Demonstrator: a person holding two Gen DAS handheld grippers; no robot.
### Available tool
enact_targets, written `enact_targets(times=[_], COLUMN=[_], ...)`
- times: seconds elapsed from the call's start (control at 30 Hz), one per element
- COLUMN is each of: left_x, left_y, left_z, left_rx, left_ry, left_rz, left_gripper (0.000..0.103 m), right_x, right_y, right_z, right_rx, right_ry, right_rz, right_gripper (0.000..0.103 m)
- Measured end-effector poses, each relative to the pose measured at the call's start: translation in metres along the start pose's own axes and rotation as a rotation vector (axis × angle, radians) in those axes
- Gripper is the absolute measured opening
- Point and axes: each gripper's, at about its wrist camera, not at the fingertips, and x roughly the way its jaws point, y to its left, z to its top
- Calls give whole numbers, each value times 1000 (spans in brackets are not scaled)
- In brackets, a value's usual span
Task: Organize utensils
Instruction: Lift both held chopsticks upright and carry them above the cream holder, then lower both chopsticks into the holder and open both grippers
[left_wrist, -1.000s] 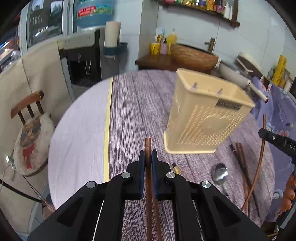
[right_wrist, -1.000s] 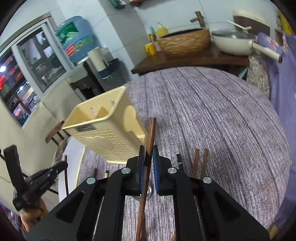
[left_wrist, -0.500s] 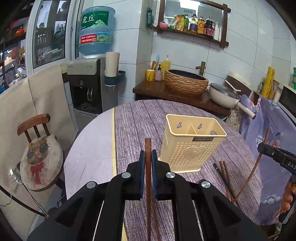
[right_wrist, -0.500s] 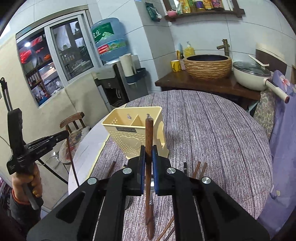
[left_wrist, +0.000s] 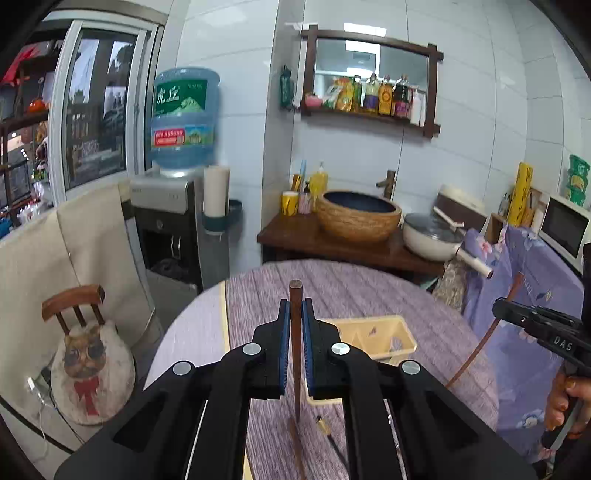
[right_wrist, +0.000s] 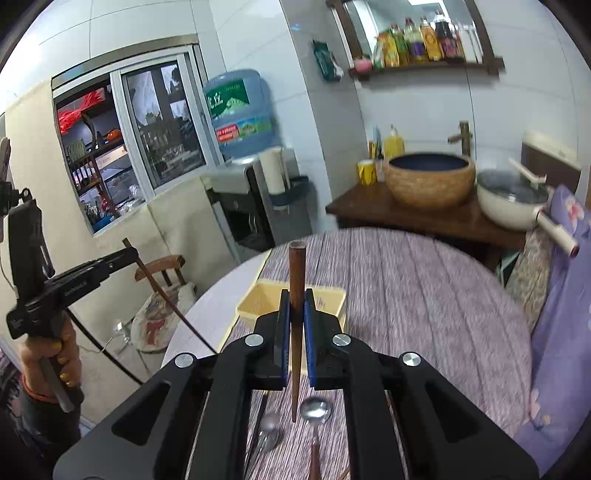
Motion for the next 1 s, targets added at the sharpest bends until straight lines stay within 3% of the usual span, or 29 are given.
enact_targets(times=[0.23,0.4,0.53,0.73,1.0], left_x=[-4,5,32,81,110], left_y=[-14,-23,-29,-27,-23], left_z=[59,75,59,16,-23], left_rx=[-27,-59,-68,-98,-105], left_ry=[-52,-94,-68,48,141], left_rz=[-39,-42,-30,-30,-32], left_gripper=[8,8,8,8,8], right_x=[-8,3,32,78,110], right_y=[15,19,17,1,-13], right_z=[65,88,79,40,9], right_rx=[-6,3,12,46,71], right_ry=[-122,-180,-150,-69,-5], right_rz=[-51,-92,-105,-119,-115], right_gripper=[8,8,8,8,8])
